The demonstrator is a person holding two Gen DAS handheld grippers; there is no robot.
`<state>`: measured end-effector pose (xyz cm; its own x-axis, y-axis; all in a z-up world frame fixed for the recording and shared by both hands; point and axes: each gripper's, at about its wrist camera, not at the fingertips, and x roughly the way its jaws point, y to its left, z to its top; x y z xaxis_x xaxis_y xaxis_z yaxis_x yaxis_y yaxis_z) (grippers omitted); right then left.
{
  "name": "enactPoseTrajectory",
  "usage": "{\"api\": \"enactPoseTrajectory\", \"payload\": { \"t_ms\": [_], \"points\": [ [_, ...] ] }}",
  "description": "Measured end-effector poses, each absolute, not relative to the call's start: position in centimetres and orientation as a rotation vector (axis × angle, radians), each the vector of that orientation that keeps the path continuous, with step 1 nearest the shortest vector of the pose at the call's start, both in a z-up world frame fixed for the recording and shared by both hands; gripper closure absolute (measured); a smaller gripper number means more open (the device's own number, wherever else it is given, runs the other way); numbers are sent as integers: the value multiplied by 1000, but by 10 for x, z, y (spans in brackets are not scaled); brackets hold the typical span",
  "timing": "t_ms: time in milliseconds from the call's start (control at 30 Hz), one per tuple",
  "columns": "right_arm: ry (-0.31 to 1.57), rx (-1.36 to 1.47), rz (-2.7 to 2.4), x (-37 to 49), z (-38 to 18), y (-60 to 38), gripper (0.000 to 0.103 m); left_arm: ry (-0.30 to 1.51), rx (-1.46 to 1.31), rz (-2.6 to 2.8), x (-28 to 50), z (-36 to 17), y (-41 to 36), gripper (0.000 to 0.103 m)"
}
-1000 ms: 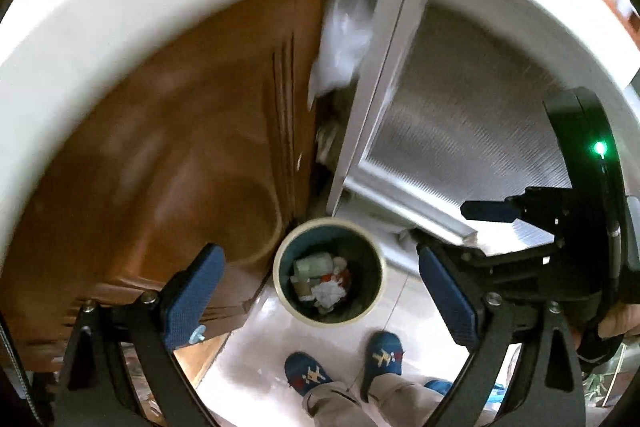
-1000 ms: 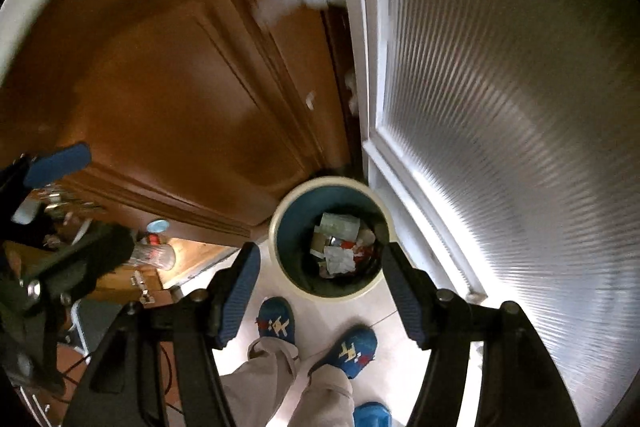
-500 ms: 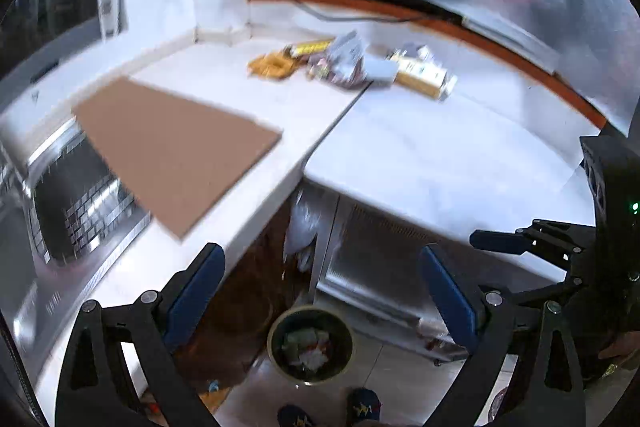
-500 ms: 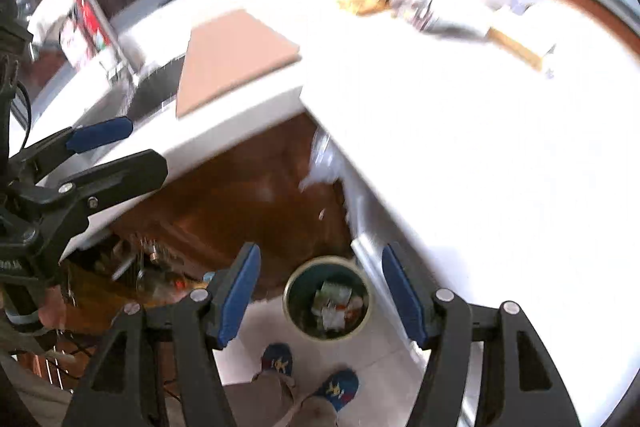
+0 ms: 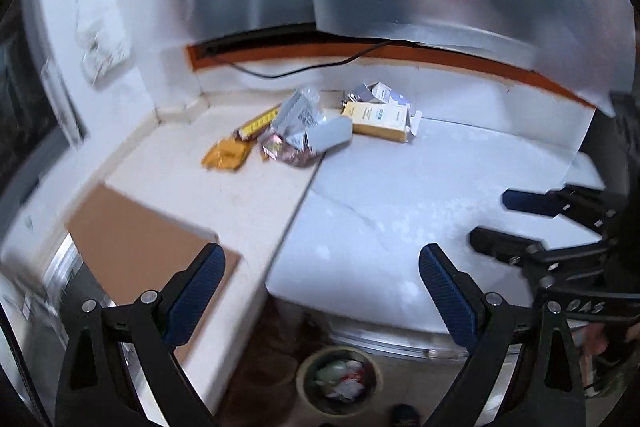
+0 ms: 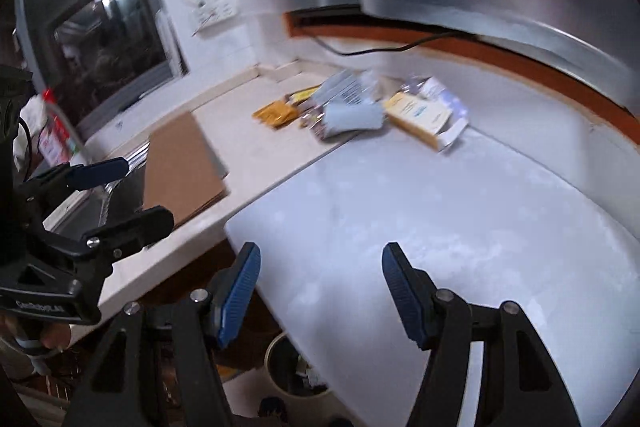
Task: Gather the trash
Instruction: 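Raise both tools back toward the trash on the table, then grasp the silver coffee packet with the left gripper while the right grasps the toothpaste box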
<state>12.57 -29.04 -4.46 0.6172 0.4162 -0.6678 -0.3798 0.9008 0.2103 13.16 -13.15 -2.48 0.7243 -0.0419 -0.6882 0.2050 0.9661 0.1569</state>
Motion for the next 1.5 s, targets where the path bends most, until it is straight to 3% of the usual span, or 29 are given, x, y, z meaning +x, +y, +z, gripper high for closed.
{"api": "enactPoseTrajectory", "payload": {
  "t_ms": [300,600,900,1267,1333,1433,1500],
  "points": [
    [755,106,363,159,-40,-308,39,828,101,-200,219,-26,-112,6],
    [790,132,254,204,-45,-295,39,814,173,-245,321,-21,-86,6],
    [786,129,155,283,-51,-285,39,902,149,-311,433,-74,-74,8],
    [788,-179,147,361,-82,-275,39,1000,137,-436,490,-122,-85,14],
    [795,-226,173,369,-88,-273,39,1010,143,-453,492,-125,-87,19],
    [816,-274,226,378,-94,-267,38,1053,141,-483,498,-133,-93,39],
    [835,-313,237,384,-99,-264,38,1080,139,-500,502,-139,-94,60]
  ]
}}
